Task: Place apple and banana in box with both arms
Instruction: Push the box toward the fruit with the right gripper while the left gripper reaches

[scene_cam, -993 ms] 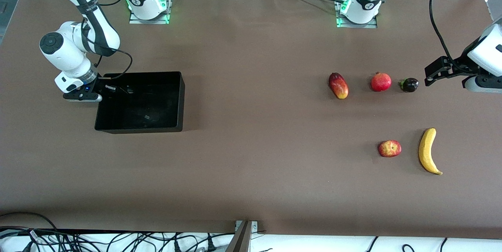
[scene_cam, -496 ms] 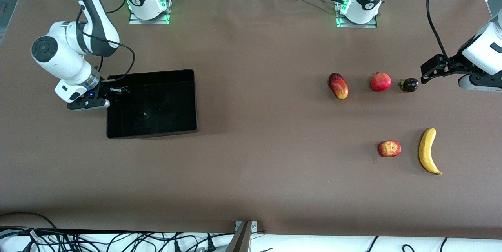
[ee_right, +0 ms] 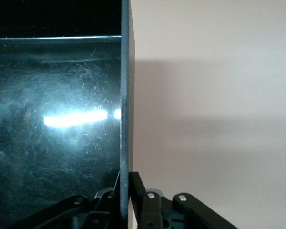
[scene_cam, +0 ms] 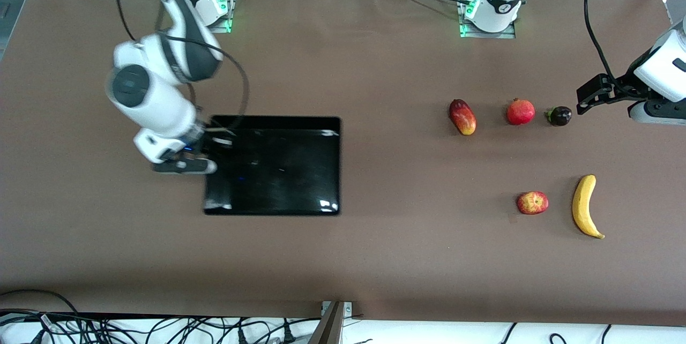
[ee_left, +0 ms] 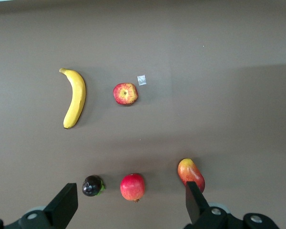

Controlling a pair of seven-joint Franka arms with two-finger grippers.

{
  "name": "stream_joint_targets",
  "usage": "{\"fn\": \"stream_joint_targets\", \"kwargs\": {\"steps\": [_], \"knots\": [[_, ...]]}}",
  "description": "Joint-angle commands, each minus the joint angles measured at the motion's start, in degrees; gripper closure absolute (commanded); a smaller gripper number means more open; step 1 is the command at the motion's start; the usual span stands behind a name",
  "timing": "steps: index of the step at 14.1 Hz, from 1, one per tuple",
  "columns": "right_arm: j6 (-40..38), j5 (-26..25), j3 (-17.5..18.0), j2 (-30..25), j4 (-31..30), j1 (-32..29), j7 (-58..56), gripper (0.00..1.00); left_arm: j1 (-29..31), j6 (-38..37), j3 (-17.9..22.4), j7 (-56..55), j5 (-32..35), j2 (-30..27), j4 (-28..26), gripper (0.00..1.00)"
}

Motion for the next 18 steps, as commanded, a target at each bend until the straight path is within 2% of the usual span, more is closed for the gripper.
{"fn": "stream_joint_targets", "kwargs": {"steps": [1, 3, 5, 8, 13, 18], "knots": [[-0.26, 0.53, -0.58, 12.70, 14.75, 5.46, 6.10, 1.00, 0.49, -1.31, 0.19, -0.09, -1.01, 1.93, 2.01, 0.00], [3.25, 0.61, -0.76, 16.85, 17.76, 9.33, 6.89, 1.00, 0.76, -0.79, 0.63, 0.78, -0.93, 4.38, 2.01, 0.00], [5.54, 0.61, -0.84, 18.35, 18.12, 11.97, 11.79, 1.00, 1.54, 2.44, 0.80, 0.96, -0.66, 8.51, 2.45, 0.00], [6.43, 0.44, -1.28, 19.14, 18.03, 15.49, 12.69, 1.00, 4.53, 12.79, 0.81, 3.41, -0.49, 16.76, 2.72, 0.00], [9.07, 0.17, -1.37, 20.73, 18.12, 18.40, 16.82, 1.00, 5.07, 30.56, 0.81, 4.30, -0.49, 28.81, 2.72, 0.00], [10.74, 0.00, -1.98, 22.40, 18.03, 19.81, 20.96, 1.00, 5.06, 37.70, 0.72, 4.30, -0.31, 34.97, 2.54, 0.00]]}}
